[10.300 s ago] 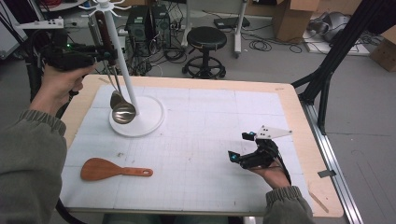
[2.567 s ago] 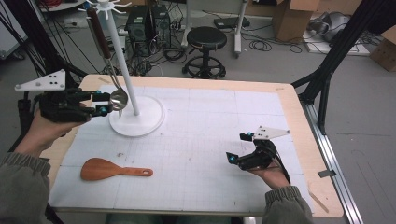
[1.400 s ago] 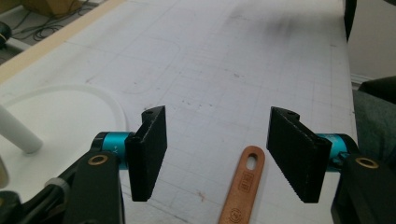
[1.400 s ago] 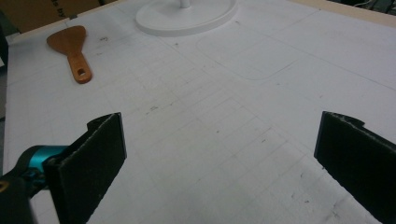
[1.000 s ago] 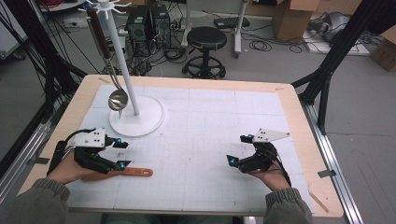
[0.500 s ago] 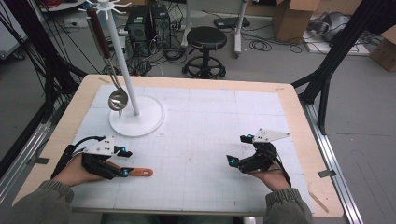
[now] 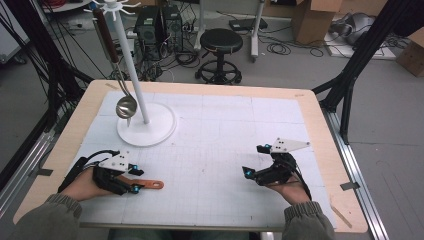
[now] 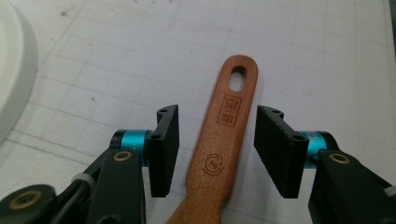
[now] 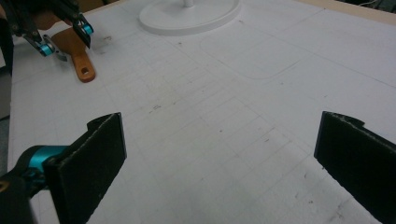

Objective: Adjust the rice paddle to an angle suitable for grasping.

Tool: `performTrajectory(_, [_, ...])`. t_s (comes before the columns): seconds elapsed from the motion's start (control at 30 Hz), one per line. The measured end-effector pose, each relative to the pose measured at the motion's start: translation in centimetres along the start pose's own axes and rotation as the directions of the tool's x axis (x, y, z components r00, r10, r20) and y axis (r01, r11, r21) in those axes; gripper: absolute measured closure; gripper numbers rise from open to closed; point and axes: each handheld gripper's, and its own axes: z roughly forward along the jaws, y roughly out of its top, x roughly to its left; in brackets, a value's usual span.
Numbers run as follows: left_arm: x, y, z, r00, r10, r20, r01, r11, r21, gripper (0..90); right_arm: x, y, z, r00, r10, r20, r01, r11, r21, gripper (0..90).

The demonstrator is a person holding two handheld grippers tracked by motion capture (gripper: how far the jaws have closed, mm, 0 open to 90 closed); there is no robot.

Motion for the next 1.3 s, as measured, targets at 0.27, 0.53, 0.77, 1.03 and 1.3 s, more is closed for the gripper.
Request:
performTrajectory(0.27, [0.22,-0.10,0.68,1.0000,0.006,0.002,-0.006,0.9995,0.029,54.9,-0.05,0.00,-0.03,1.0000,-0.001,-0.001,0.001,1.000,-0.003,1.3])
performTrajectory(0.53, [0.44,-0.01,0.65,0.9995,-0.003,-0.033,0.004,0.9997,0.024,61.9,-0.04,-0.01,0.05,1.0000,-0.001,-0.002,0.001,1.000,0.000,1.3])
performTrajectory(0.77, [0.65,-0.13,0.67,0.9987,-0.028,-0.043,0.029,0.9993,0.022,62.2,0.06,-0.11,0.26,1.0000,0.002,-0.009,-0.002,1.000,0.010,1.3])
performTrajectory(1.03, [0.66,-0.21,0.80,0.9988,-0.024,-0.043,0.024,0.9995,0.019,62.0,0.15,-0.15,0.48,0.9999,0.001,-0.014,-0.001,1.000,0.015,1.3])
performTrajectory(1.3, [0.58,-0.06,0.78,0.9992,-0.013,-0.039,0.014,0.9997,0.020,65.2,0.53,-0.07,0.81,0.9997,0.000,-0.025,0.000,1.000,0.018,1.3])
